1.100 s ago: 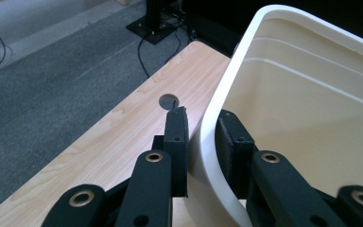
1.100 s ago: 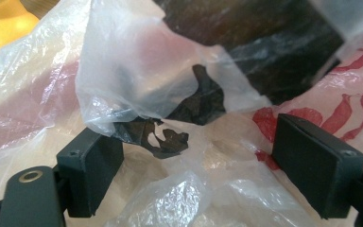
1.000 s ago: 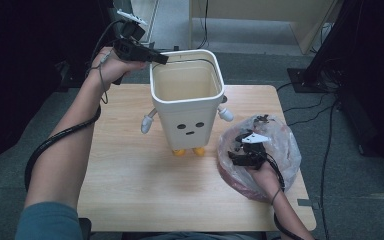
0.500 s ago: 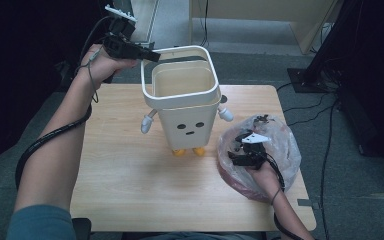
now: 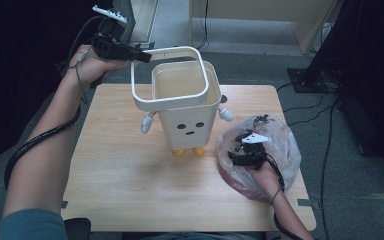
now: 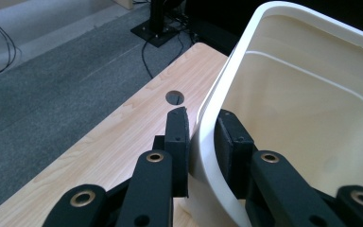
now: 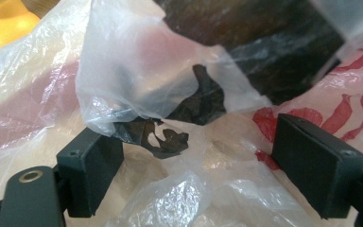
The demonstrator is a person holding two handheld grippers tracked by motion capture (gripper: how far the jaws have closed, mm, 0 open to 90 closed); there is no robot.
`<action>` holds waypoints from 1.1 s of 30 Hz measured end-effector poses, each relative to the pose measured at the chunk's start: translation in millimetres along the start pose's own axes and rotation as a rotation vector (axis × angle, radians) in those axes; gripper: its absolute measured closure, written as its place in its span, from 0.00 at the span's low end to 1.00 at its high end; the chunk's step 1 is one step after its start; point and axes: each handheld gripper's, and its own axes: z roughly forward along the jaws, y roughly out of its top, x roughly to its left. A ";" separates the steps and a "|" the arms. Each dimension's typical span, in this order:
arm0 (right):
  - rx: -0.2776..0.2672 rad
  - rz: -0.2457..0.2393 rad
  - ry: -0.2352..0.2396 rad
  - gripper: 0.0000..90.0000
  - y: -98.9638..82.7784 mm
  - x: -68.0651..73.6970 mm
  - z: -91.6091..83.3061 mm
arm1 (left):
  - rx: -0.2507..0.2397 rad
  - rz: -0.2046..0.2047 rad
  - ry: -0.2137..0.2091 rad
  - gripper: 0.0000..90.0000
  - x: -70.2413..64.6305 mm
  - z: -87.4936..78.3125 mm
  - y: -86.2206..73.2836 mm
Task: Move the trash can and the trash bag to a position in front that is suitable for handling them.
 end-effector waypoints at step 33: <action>0.000 0.000 0.000 0.19 0.0 0.0 0.0 | -0.011 -0.016 0.024 0.86 16.1 -40.5 -33.7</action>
